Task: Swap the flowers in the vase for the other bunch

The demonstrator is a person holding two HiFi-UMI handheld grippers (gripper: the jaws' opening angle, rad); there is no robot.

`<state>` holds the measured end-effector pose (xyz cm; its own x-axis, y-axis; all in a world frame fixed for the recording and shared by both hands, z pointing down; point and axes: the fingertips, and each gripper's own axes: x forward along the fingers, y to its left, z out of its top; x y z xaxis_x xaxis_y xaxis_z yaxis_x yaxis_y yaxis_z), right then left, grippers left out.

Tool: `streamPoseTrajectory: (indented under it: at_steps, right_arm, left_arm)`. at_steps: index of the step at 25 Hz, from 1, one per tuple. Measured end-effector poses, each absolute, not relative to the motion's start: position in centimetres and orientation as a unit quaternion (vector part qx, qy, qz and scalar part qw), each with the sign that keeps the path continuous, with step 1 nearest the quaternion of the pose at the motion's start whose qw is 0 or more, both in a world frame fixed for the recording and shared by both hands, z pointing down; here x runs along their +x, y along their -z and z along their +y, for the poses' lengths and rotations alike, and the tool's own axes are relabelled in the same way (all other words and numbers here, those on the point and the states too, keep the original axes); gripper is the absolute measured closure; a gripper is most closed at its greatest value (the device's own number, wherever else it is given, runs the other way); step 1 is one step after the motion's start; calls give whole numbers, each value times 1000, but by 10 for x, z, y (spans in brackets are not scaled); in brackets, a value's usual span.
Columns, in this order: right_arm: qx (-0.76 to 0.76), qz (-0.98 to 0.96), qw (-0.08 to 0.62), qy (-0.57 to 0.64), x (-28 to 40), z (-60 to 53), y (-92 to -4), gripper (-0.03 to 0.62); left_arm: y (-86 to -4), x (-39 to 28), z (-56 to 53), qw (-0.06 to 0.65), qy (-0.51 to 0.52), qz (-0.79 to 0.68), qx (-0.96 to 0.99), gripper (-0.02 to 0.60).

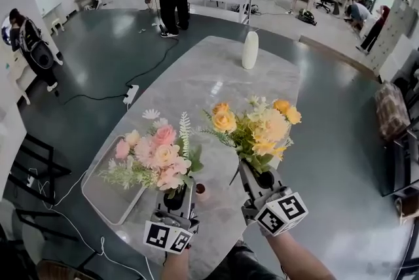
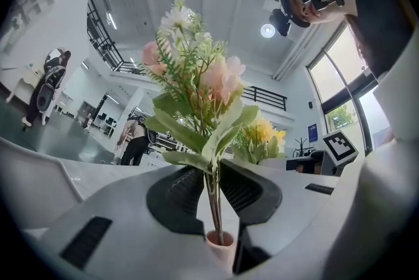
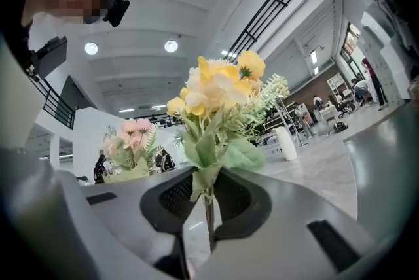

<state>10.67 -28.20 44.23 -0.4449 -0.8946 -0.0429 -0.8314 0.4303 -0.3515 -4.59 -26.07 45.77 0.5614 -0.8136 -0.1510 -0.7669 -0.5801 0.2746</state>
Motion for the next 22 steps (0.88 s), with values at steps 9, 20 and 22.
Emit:
streamPoseTrajectory:
  at_steps: [9, 20, 22]
  right_arm:
    - [-514, 837, 118, 145, 106, -281, -445, 528]
    - [-515, 837, 119, 142, 106, -281, -449, 528]
    - [-514, 837, 119, 141, 105, -280, -452, 528]
  left_arm:
    - [-464, -37, -268, 84, 112, -443, 885, 499]
    - [-477, -28, -267, 72, 82, -436, 893, 499]
    - [-484, -29, -265, 72, 76, -437, 893, 499]
